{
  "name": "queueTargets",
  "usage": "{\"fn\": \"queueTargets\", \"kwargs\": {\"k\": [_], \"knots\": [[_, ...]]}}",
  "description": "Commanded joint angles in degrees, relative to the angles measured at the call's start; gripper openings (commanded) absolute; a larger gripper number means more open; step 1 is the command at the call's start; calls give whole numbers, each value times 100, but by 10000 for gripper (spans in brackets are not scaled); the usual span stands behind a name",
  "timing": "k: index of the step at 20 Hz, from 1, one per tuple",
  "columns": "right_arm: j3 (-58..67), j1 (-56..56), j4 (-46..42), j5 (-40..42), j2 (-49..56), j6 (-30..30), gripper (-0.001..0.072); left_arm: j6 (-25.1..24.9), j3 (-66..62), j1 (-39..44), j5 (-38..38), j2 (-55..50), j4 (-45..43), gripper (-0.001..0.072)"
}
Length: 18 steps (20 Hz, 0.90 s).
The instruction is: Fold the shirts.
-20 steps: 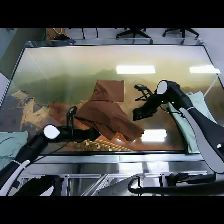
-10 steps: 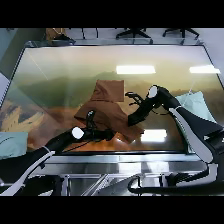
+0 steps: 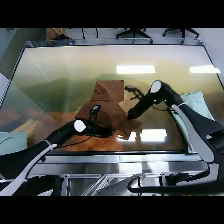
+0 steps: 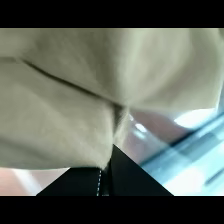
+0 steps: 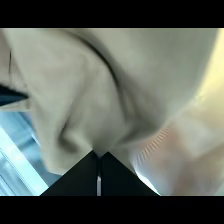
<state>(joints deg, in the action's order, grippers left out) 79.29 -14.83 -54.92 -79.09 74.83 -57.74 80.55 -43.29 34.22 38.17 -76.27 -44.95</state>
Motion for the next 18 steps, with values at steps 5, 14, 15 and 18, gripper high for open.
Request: {"fn": "queueTargets", "kwargs": {"k": [5,14,15,18], "knots": [[3578,1298,636,-20,-1386,74,16,647,-2430,-2208,3735,2824,-3995,10],[4113,1338,354,931,-2844,203,17,-282,-6459,-3480,4197,3156,-3810,11],[4107,1338,122,1005,-2887,186,17,-365,-6638,-3670,4330,3005,-3810,11],[3919,1338,-839,994,-2726,-326,17,-514,-6721,-4186,4485,2402,-3797,11]]}}
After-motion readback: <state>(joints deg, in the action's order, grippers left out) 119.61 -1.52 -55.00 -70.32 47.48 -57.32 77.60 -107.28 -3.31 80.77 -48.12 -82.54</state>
